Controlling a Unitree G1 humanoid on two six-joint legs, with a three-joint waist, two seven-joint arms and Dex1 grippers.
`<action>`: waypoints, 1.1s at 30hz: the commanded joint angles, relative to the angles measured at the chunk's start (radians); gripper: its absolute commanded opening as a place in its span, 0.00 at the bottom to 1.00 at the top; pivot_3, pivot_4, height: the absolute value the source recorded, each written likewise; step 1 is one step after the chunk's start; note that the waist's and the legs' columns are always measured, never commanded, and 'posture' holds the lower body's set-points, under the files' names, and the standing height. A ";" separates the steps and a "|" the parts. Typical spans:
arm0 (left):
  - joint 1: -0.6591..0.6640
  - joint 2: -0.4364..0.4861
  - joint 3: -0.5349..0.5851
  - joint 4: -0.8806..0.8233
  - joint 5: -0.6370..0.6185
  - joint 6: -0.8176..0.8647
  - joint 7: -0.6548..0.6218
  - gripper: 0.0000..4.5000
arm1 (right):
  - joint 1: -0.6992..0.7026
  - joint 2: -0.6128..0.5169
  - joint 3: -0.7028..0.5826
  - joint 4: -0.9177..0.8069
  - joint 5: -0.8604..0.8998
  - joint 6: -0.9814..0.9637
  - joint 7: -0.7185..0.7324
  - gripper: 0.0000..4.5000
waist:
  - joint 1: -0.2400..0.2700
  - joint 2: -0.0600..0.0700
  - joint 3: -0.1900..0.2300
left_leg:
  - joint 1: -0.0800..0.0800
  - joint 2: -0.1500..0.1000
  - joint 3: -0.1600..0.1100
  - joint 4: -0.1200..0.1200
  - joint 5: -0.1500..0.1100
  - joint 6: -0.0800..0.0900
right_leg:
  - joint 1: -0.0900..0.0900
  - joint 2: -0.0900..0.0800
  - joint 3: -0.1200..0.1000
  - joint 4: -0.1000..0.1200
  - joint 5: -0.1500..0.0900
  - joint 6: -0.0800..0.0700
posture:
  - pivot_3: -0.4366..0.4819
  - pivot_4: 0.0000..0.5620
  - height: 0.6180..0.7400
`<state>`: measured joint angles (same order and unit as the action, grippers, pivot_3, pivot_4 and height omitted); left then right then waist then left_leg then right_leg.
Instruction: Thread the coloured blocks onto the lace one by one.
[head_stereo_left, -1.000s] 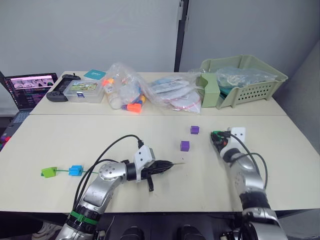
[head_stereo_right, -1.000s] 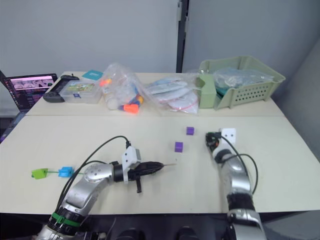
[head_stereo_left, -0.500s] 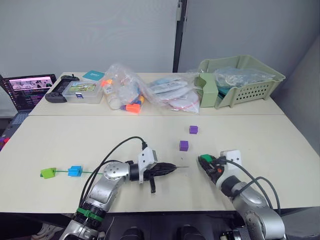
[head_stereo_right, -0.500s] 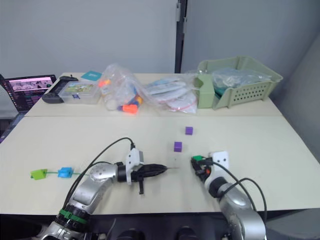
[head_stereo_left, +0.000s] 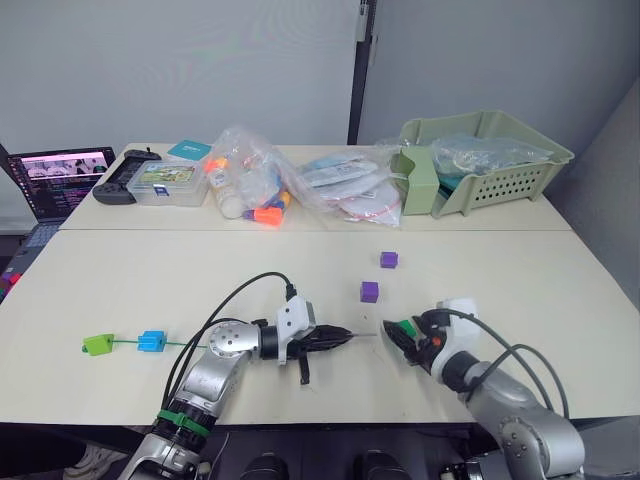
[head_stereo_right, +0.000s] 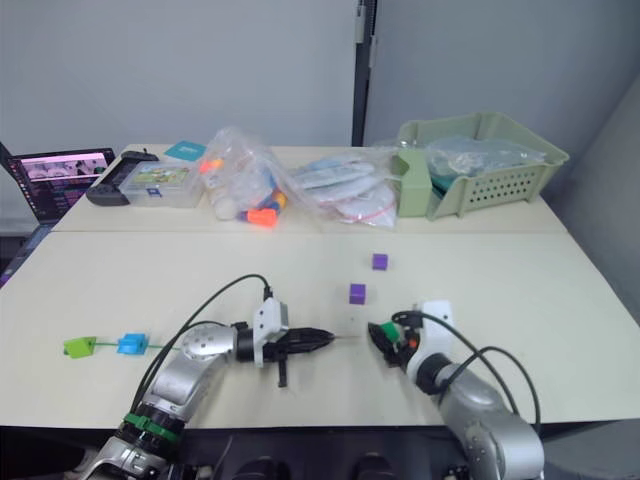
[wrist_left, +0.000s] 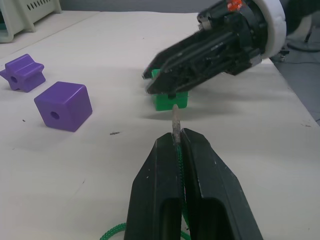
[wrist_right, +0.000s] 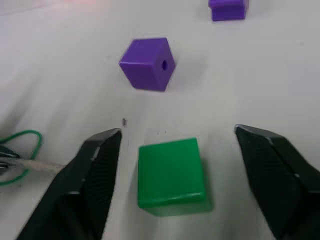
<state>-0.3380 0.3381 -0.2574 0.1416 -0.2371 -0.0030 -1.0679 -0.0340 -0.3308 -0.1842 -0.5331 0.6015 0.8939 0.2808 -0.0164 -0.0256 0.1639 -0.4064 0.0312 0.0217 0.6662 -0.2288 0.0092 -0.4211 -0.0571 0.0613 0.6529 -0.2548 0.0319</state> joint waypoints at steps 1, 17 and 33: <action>0.020 0.003 0.012 -0.058 -0.004 -0.011 0.019 0.00 | -0.088 -0.110 -0.121 -0.005 0.100 0.028 0.085 1.00 | 0.000 0.000 0.000 | 0.000 0.000 0.000 0.000 0.000 0.000 | 0.000 0.000 0.000 -0.001 0.000 0.000 | 0.48 0.27 1.00; 0.041 0.003 0.024 -0.119 0.002 0.013 0.076 0.00 | -0.618 -0.625 0.514 0.641 -0.418 -0.814 1.249 1.00 | -0.003 -0.001 0.001 | 0.000 0.001 0.005 -0.001 -0.001 0.001 | 0.000 0.001 0.003 -0.007 0.003 0.004 | 0.48 0.27 1.00; 0.073 0.022 0.008 -0.196 0.016 0.060 0.139 0.00 | -0.753 -0.431 0.609 0.962 -0.626 -1.045 1.276 0.59 | 0.004 -0.001 0.001 | 0.000 -0.001 0.006 -0.001 0.000 0.001 | 0.000 -0.002 0.004 -0.006 0.005 0.005 | 0.48 0.27 1.00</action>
<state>-0.2607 0.3569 -0.2448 -0.0144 -0.2246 0.0653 -0.9312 -0.7717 -0.7547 0.4417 0.4324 -0.0177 -0.1408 1.5386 -0.0121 -0.0267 0.1647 -0.4058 0.0303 0.0276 0.6654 -0.2293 0.0100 -0.4211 -0.0594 0.0654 0.6465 -0.2500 0.0367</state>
